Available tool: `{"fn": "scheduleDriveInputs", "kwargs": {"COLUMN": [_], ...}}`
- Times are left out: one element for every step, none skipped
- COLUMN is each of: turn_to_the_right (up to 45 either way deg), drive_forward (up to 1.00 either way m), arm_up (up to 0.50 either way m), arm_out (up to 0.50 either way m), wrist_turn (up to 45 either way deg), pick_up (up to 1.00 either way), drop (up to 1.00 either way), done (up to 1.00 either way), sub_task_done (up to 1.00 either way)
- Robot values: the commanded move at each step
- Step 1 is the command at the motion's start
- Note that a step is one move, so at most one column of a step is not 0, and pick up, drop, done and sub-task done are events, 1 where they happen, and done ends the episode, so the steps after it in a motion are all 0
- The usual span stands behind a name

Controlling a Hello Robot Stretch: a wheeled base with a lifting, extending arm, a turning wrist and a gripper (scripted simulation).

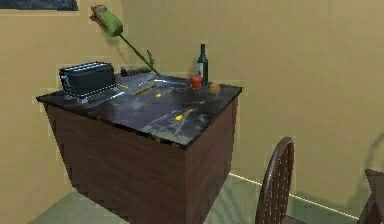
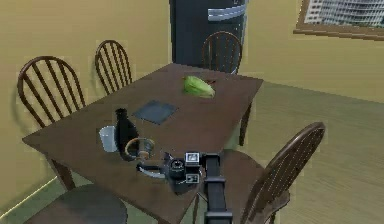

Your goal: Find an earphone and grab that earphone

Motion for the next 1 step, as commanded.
{"fn": "scheduleDriveInputs", "kwargs": {"turn_to_the_right": [0.0], "drive_forward": [0.00], "arm_up": [0.00], "arm_out": [0.00], "wrist_turn": [0.0], "pick_up": [0.00], "drop": [0.00], "done": [1.00], "sub_task_done": [0.00]}}
